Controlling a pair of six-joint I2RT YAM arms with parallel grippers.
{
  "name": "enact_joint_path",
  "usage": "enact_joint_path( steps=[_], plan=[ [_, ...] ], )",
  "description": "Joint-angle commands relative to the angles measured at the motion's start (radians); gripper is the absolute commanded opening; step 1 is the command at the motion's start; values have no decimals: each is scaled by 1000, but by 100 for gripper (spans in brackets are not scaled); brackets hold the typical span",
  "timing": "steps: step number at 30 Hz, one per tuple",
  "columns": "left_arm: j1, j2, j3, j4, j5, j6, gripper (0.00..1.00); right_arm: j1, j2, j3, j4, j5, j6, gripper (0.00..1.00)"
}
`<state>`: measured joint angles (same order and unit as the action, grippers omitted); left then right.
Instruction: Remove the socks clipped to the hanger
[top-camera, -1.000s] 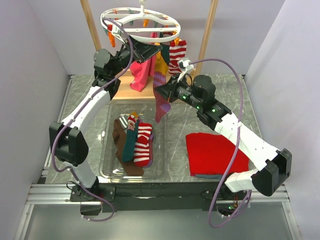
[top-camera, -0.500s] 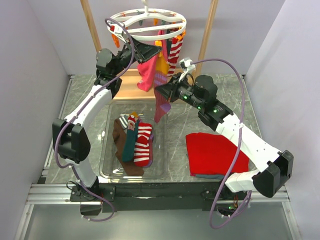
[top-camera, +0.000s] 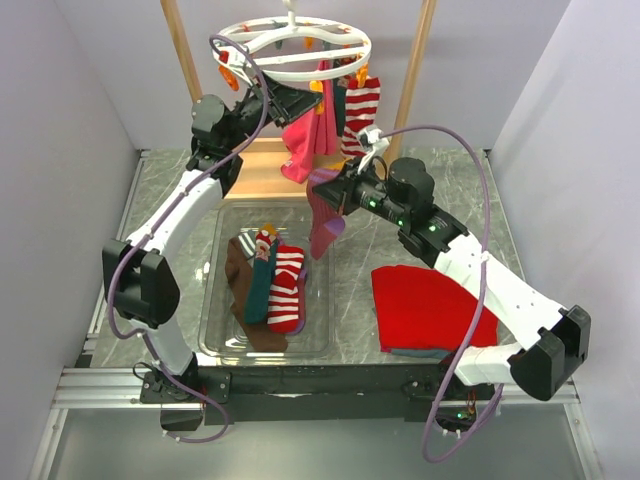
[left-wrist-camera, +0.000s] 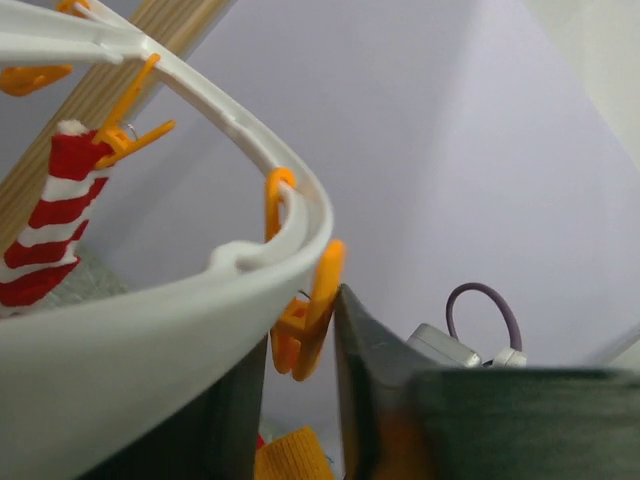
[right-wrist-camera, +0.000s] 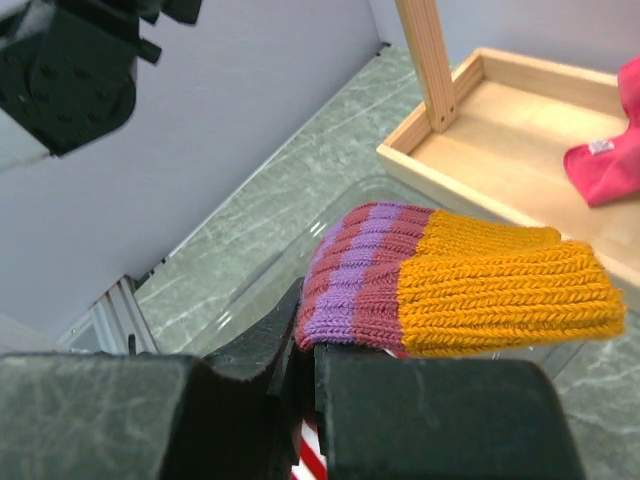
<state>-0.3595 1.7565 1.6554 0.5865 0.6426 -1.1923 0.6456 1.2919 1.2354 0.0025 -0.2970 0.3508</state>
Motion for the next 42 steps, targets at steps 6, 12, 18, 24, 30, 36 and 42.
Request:
enact_joint_path(
  steps=[6, 12, 18, 24, 30, 36, 42],
  plan=[
    [-6, -118, -161, 7, 60, -13, 62, 8, -152, -119, 5, -13, 43, 3],
    [-4, -219, -276, 6, 75, 10, 87, 11, -236, -201, 2, -1, 68, 3],
    [-6, -343, -376, -77, 86, 62, 95, 17, -284, -258, -22, 6, 82, 3],
    [-6, -533, -506, -255, 89, 163, 96, 63, -278, -274, -53, 48, 74, 3],
    [-6, -805, -646, -485, 39, 286, 97, 199, -275, -263, -67, 110, 68, 2],
    [-6, -1026, -677, -697, -64, 381, 99, 368, -273, -254, -33, 140, 108, 2],
    [-6, -1149, -674, -843, -149, 433, 99, 457, -194, -220, -18, 202, 112, 2]
  ],
)
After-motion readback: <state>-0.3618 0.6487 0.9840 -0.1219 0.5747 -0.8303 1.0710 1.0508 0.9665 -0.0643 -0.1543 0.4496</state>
